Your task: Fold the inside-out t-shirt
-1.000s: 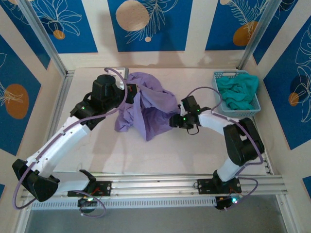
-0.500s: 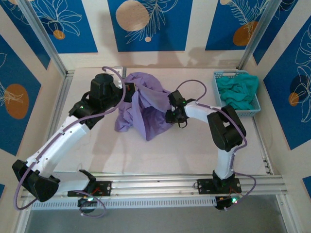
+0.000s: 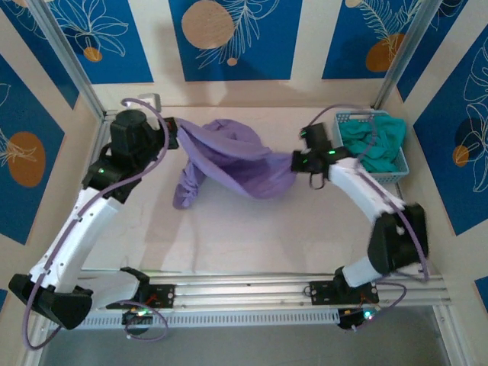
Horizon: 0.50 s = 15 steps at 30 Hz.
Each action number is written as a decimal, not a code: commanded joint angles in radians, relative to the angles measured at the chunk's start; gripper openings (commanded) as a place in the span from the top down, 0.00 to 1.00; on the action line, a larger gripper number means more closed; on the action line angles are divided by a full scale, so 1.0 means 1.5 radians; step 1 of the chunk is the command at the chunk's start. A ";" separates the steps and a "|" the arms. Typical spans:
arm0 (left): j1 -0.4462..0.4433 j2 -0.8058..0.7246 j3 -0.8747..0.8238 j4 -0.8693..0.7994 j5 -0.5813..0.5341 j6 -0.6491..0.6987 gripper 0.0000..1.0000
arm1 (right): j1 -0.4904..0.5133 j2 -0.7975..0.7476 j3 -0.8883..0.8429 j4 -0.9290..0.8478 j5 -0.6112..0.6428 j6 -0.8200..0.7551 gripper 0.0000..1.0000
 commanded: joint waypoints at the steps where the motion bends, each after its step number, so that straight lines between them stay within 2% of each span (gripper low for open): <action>1: 0.035 -0.022 0.104 -0.004 -0.055 0.030 1.00 | -0.052 -0.118 0.101 -0.045 -0.037 -0.034 1.00; 4: 0.049 -0.029 0.177 -0.033 -0.072 0.044 1.00 | -0.064 -0.167 0.179 -0.086 -0.032 -0.054 1.00; 7: 0.049 -0.050 0.193 -0.065 -0.075 0.052 1.00 | -0.064 -0.215 0.223 -0.124 -0.033 -0.073 1.00; 11: 0.048 -0.102 0.117 -0.101 -0.082 0.049 1.00 | -0.065 -0.281 0.214 -0.160 -0.030 -0.087 1.00; 15: 0.049 -0.108 0.007 -0.077 -0.118 0.043 1.00 | -0.064 -0.285 0.143 -0.115 -0.064 -0.073 1.00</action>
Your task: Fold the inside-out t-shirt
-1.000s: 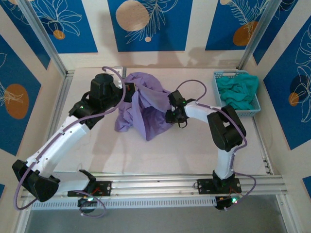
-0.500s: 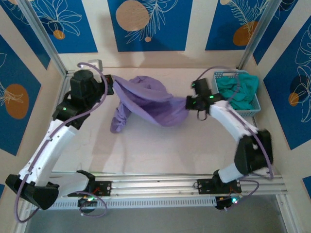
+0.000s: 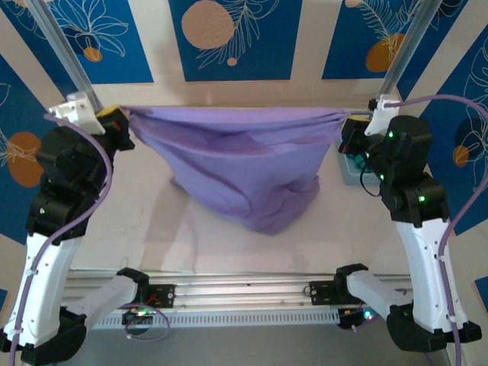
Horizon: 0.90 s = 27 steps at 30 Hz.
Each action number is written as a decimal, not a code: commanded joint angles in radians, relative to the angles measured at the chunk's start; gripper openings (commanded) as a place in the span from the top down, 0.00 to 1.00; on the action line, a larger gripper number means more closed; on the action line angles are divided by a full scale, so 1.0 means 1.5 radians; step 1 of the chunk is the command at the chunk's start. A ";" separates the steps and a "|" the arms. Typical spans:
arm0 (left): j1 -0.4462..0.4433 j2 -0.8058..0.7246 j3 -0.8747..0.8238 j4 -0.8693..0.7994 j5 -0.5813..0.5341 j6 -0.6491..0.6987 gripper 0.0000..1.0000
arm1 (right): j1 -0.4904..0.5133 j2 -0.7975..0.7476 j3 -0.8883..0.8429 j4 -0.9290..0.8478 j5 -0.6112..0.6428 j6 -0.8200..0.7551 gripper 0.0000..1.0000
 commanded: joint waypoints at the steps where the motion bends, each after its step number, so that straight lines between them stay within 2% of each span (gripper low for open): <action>1: 0.008 0.052 -0.065 -0.002 -0.039 0.006 1.00 | -0.002 0.046 -0.055 0.006 -0.032 -0.006 1.00; 4: 0.032 0.153 -0.034 0.044 -0.025 0.006 1.00 | -0.010 0.142 -0.034 0.081 -0.039 -0.006 1.00; 6: 0.059 0.238 0.049 0.063 -0.013 0.005 1.00 | -0.033 0.232 0.053 0.112 -0.055 -0.005 1.00; 10: 0.095 0.418 0.379 0.004 0.022 0.020 1.00 | -0.048 0.387 0.328 0.083 -0.068 -0.011 1.00; 13: 0.095 0.497 0.631 -0.043 0.051 0.041 1.00 | -0.048 0.455 0.531 0.052 -0.077 -0.019 1.00; 16: 0.094 0.505 0.746 -0.042 0.066 0.057 1.00 | -0.048 0.477 0.664 0.039 -0.078 -0.032 1.00; 19: 0.095 0.447 0.713 -0.021 0.071 0.072 1.00 | -0.049 0.463 0.699 0.037 -0.088 -0.036 1.00; 21: 0.095 0.387 0.633 -0.008 0.079 0.075 1.00 | -0.049 0.439 0.679 0.031 -0.107 -0.034 1.00; 24: 0.094 0.262 0.426 0.033 0.099 0.064 1.00 | -0.040 0.375 0.564 0.032 -0.125 -0.039 1.00; 27: 0.093 0.114 0.159 0.069 0.143 0.005 1.00 | -0.027 0.280 0.369 0.032 -0.127 -0.033 1.00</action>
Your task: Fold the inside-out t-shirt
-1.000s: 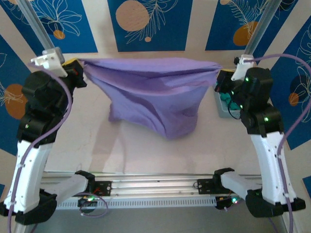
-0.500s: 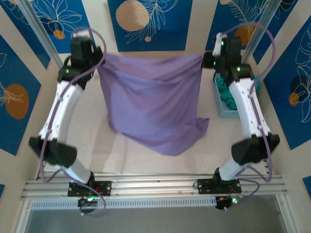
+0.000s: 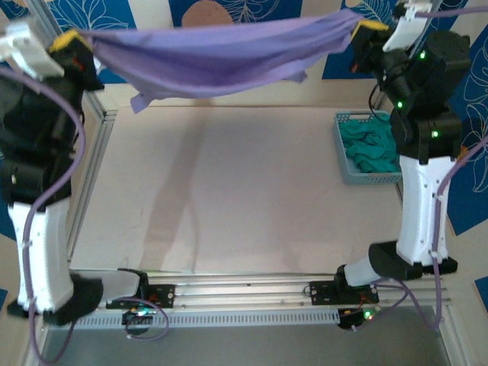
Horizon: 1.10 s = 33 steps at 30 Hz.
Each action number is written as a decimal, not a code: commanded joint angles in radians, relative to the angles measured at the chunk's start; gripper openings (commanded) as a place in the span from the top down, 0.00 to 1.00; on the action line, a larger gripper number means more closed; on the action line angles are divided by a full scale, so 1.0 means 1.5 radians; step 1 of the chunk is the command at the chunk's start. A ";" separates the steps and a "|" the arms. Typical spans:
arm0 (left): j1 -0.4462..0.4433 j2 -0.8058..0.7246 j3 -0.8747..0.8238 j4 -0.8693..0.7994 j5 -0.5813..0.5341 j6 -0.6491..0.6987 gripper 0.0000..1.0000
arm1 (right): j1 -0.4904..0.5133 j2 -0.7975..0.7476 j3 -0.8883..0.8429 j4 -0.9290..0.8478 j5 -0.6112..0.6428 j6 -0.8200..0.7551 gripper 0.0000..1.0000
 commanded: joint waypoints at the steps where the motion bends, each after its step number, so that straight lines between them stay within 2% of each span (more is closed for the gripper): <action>1: 0.002 -0.111 -0.269 0.026 0.081 -0.072 1.00 | 0.016 -0.067 -0.209 -0.024 -0.017 -0.003 1.00; 4: -0.008 -0.231 -0.533 0.060 0.147 -0.166 1.00 | 0.029 -0.162 -0.444 0.018 -0.013 0.022 1.00; 6: -0.025 -0.288 -0.680 0.036 0.184 -0.201 1.00 | 0.037 -0.198 -0.565 0.022 -0.018 0.033 1.00; 10: -0.080 -0.366 -0.896 -0.013 0.157 -0.257 1.00 | 0.047 -0.222 -0.748 0.016 0.011 0.051 1.00; 14: -0.110 -0.386 -1.026 -0.011 0.140 -0.298 1.00 | 0.047 -0.198 -0.869 0.042 0.065 0.089 1.00; 18: -0.115 -0.353 -1.078 -0.021 0.129 -0.297 0.99 | 0.047 -0.138 -0.905 0.060 0.080 0.100 1.00; 19: -0.115 -0.344 -1.080 -0.027 0.125 -0.291 0.91 | 0.047 -0.123 -0.906 0.062 0.079 0.100 1.00; 22: -0.118 -0.345 -1.057 -0.065 0.095 -0.257 0.55 | 0.048 -0.114 -0.899 0.060 0.073 0.095 1.00; 23: -0.123 -0.352 -1.042 -0.080 0.075 -0.244 0.47 | 0.048 -0.118 -0.894 0.056 0.071 0.091 1.00; 27: -0.195 -0.371 -0.987 -0.056 -0.006 -0.199 0.06 | 0.048 -0.149 -0.865 0.030 0.027 0.081 1.00; 29: -0.246 -0.335 -0.960 -0.011 -0.026 -0.162 0.03 | 0.048 -0.166 -0.849 0.015 -0.009 0.083 1.00; 33: -0.371 -0.155 -0.881 0.119 0.016 -0.079 0.03 | 0.043 -0.205 -0.822 -0.006 -0.065 0.089 1.00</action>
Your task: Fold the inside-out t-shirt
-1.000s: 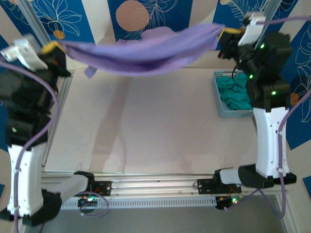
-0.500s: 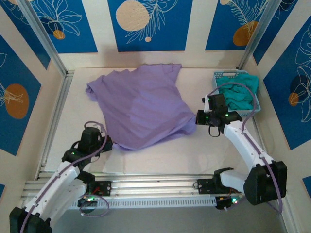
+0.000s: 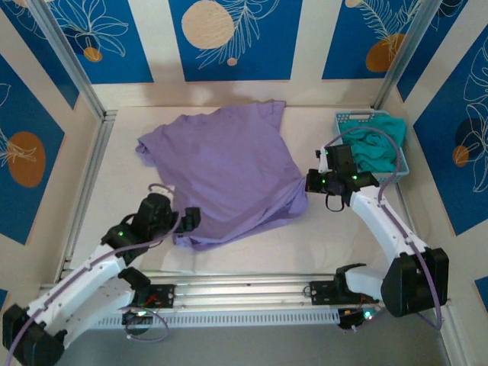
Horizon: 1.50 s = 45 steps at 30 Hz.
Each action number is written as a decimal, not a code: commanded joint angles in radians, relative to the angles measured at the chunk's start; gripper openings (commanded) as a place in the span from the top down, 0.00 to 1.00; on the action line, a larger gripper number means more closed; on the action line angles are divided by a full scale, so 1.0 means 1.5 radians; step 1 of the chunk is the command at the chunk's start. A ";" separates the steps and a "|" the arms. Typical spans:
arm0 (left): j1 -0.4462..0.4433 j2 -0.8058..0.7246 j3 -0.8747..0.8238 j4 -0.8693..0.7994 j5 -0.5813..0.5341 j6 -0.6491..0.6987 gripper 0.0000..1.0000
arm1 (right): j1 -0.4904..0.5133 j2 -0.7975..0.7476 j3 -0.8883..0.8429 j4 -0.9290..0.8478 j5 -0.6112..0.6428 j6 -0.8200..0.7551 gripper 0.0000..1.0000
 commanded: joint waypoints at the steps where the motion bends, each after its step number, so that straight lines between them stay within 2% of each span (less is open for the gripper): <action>1: -0.105 0.158 0.082 0.137 0.013 0.114 0.02 | -0.004 -0.044 0.041 -0.027 -0.073 0.010 1.00; 4: -0.171 0.310 0.174 0.180 0.059 0.182 0.00 | -0.008 -0.057 0.052 -0.034 -0.084 0.012 1.00; 8: -0.199 0.458 0.262 0.207 0.109 0.220 0.00 | -0.010 -0.059 0.059 -0.045 -0.087 0.007 1.00; 9: -0.200 0.486 0.276 0.208 0.102 0.226 0.00 | -0.011 -0.060 0.059 -0.047 -0.087 0.006 1.00; 11: -0.198 0.527 0.295 0.204 0.070 0.234 0.06 | -0.013 -0.061 0.058 -0.049 -0.083 0.003 1.00; 13: -0.196 0.555 0.299 0.208 0.051 0.239 0.18 | -0.015 -0.062 0.056 -0.048 -0.074 0.000 1.00; 15: -0.191 0.573 0.298 0.211 0.060 0.237 0.31 | -0.017 -0.061 0.055 -0.048 -0.063 -0.004 1.00; 20: -0.169 0.578 0.268 0.241 0.092 0.215 0.55 | -0.029 -0.052 0.054 -0.034 -0.039 -0.009 1.00; 21: -0.164 0.577 0.265 0.246 0.103 0.208 0.67 | -0.031 -0.048 0.052 -0.026 -0.036 -0.008 1.00; 22: -0.160 0.572 0.263 0.249 0.104 0.202 0.84 | -0.032 -0.042 0.051 -0.020 -0.027 -0.008 1.00; 23: -0.158 0.567 0.263 0.249 0.100 0.196 0.96 | -0.033 -0.035 0.051 -0.018 -0.015 -0.008 1.00; 24: -0.156 0.556 0.261 0.253 0.099 0.189 1.00 | -0.034 -0.024 0.054 -0.016 0.004 -0.008 1.00; 25: -0.154 0.544 0.259 0.258 0.105 0.181 1.00 | -0.033 -0.012 0.059 -0.017 0.031 -0.004 0.96; 26: -0.151 0.534 0.260 0.259 0.115 0.173 1.00 | -0.033 -0.004 0.064 -0.019 0.054 -0.003 0.85; 28: -0.143 0.510 0.269 0.250 0.135 0.153 1.00 | -0.019 -0.015 0.059 -0.003 0.081 -0.004 0.55; 29: -0.137 0.501 0.277 0.239 0.138 0.146 1.00 | -0.003 -0.039 0.040 0.023 0.078 -0.015 0.47; 30: -0.132 0.491 0.286 0.224 0.142 0.138 1.00 | 0.024 -0.078 0.002 0.075 0.054 -0.045 0.33; 31: -0.124 0.482 0.295 0.207 0.144 0.130 1.00 | 0.046 -0.110 -0.028 0.111 0.028 -0.066 0.29; 33: -0.108 0.466 0.314 0.171 0.149 0.116 1.00 | 0.096 -0.163 -0.086 0.185 -0.029 -0.089 0.30; 35: -0.091 0.454 0.339 0.130 0.159 0.110 1.00 | 0.164 -0.190 -0.149 0.265 -0.062 -0.109 0.35; 38: -0.069 0.441 0.387 0.066 0.173 0.107 1.00 | 0.302 -0.184 -0.249 0.415 -0.036 -0.136 0.41; 40: -0.058 0.432 0.416 0.042 0.207 0.103 1.00 | 0.397 -0.141 -0.308 0.541 0.027 -0.162 0.42; 42: -0.052 0.425 0.452 0.007 0.232 0.103 1.00 | 0.463 -0.067 -0.319 0.630 0.079 -0.193 0.43; 43: -0.052 0.421 0.474 -0.013 0.241 0.107 1.00 | 0.493 -0.009 -0.319 0.691 0.116 -0.212 0.43; 45: -0.053 0.413 0.512 -0.051 0.261 0.118 1.00 | 0.512 0.084 -0.313 0.781 0.151 -0.227 0.44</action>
